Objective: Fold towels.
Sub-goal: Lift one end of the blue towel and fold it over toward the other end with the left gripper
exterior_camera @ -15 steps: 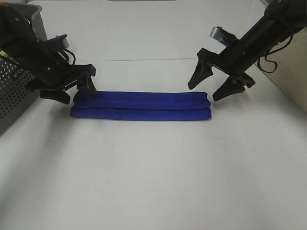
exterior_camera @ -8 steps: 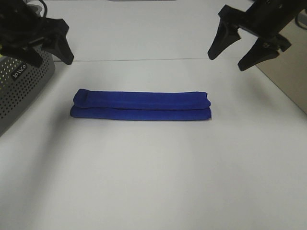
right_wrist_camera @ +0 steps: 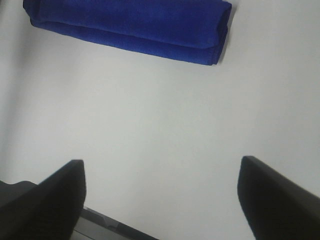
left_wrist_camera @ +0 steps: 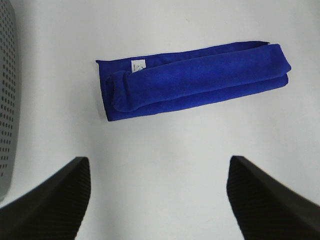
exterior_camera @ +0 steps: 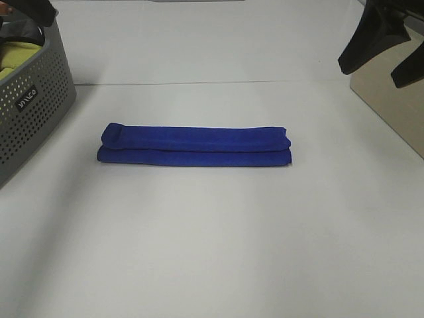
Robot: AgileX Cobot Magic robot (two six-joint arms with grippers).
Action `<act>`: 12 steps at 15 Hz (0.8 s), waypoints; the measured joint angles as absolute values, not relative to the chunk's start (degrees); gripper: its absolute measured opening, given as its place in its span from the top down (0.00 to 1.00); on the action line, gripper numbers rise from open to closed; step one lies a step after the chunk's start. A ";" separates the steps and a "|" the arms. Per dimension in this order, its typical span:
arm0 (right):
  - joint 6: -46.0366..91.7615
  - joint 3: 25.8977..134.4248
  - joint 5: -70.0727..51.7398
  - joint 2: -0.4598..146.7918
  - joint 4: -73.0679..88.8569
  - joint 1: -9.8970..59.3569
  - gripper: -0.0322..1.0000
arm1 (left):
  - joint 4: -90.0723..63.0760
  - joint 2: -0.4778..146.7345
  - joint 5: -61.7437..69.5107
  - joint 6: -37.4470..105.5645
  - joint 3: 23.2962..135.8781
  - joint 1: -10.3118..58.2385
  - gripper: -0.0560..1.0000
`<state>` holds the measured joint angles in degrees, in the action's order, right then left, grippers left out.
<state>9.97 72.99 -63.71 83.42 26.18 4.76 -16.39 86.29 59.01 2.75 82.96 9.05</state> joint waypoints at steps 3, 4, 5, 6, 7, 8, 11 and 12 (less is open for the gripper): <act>9.97 71.85 -62.34 83.14 26.24 4.76 0.21 | -16.39 87.32 58.56 2.01 82.96 9.05 0.26; 9.97 71.79 -61.54 83.19 26.30 4.76 0.21 | -16.27 87.78 57.58 1.83 82.96 9.05 0.26; 10.03 71.79 -60.22 83.19 26.30 4.76 0.21 | -16.27 88.29 55.75 1.83 82.96 9.05 0.26; 10.03 71.79 -58.61 83.48 26.36 4.76 0.21 | -16.27 88.98 53.00 1.83 82.96 9.05 0.26; 10.03 71.79 -57.30 84.00 26.36 4.76 0.21 | -16.27 90.47 50.48 1.83 82.96 9.05 0.26; 10.03 71.79 -56.44 84.91 26.41 4.76 0.21 | -16.27 92.88 48.59 1.78 82.96 9.05 0.26; 10.03 71.79 -55.98 89.90 26.13 4.76 0.21 | -20.45 109.09 43.32 2.12 82.96 9.05 0.26; 10.03 71.79 -55.69 91.04 26.01 4.76 0.21 | -22.12 112.99 40.39 2.92 82.96 9.05 0.26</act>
